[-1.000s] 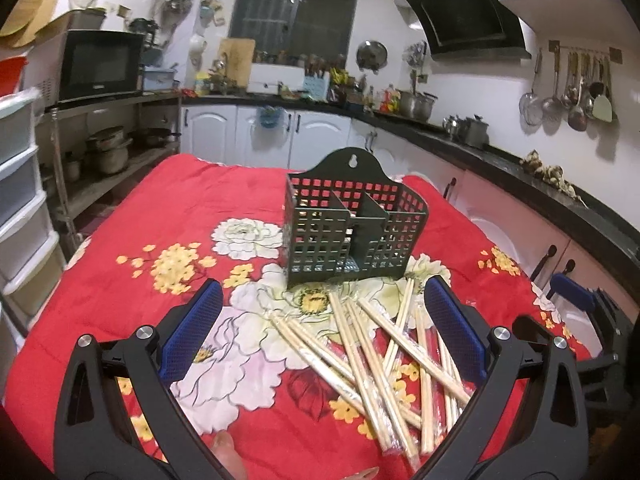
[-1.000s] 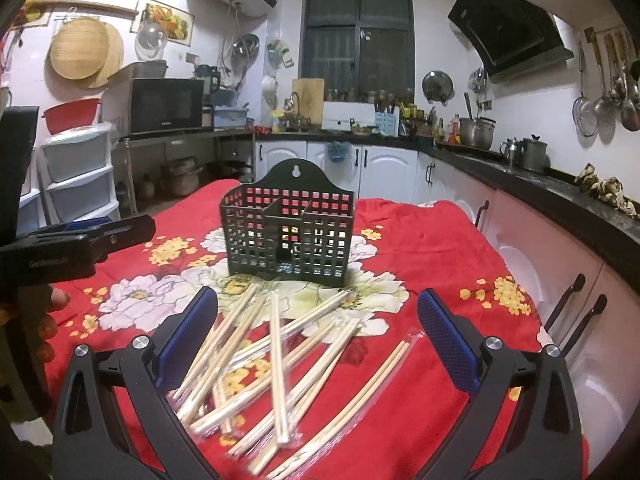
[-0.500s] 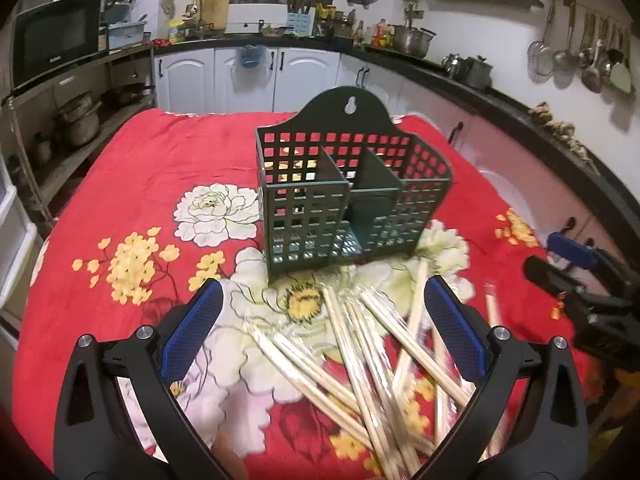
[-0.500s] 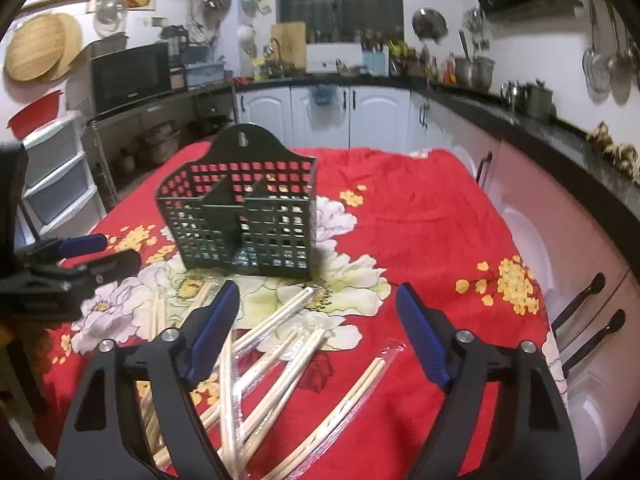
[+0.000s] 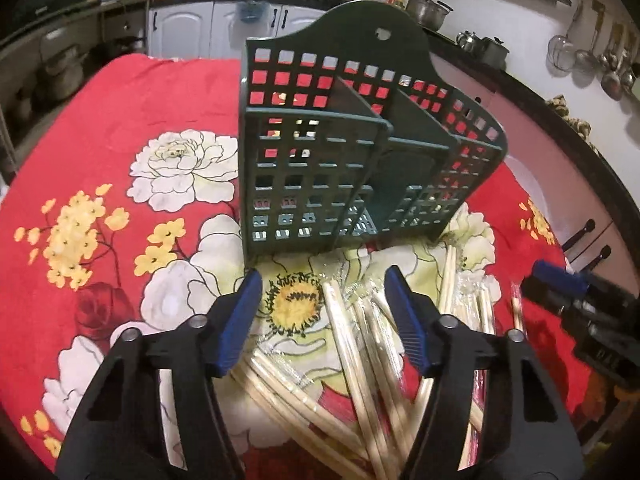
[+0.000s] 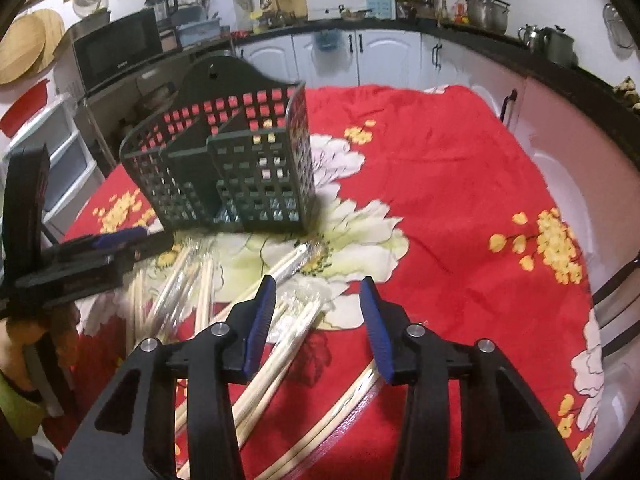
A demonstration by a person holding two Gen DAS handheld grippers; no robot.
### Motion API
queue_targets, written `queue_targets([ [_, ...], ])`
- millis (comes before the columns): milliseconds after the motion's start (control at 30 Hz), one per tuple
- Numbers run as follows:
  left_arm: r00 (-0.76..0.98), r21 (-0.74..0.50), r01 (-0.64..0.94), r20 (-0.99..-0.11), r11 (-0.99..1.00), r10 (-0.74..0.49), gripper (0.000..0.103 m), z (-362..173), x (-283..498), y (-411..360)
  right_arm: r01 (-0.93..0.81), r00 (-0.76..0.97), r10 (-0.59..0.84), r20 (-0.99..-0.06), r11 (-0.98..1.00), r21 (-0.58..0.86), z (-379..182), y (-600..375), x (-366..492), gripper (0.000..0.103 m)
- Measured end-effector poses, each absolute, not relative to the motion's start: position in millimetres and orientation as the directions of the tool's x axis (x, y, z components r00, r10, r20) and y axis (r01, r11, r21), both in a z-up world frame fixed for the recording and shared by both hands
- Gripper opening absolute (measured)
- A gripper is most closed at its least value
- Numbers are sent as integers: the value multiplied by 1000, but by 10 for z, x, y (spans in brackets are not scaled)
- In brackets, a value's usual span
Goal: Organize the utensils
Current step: 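Lower the left tool onto a wrapped chopstick and close it while the right tool grasps another, then lift the held chopsticks upright with both tools and carry them over the green caddy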
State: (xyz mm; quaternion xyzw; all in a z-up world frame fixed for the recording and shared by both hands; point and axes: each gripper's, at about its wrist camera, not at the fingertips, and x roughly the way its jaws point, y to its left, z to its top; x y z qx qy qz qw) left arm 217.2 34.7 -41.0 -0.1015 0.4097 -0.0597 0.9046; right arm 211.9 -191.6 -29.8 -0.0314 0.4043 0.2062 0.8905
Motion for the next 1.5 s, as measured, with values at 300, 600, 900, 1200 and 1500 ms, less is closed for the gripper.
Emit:
queue_targets([
  [300,631,-306,30,-732,951,-256,52,-522,2352,361,-383,514,365,-776,907,173,-558,-1868,2266,34],
  [600,612,-345,21,-738,939,-284,52,-654,2452,344,-352,458,408,-790,899,261,-677,-1896,2442,26],
  [900,611,-376,8,-732,927,-303,46,-704,2499,385,-333,452,438,-777,891,308,-725,-1968,2507,11],
  [1200,604,-387,-9,-737,922,-304,19,-772,2494,512,-330,497,437,-749,894,302,-618,-2031,2425,8],
  [1500,592,-414,-17,-737,910,-324,8,-767,2396,692,-354,556,444,-702,891,283,-395,-2102,2305,8],
])
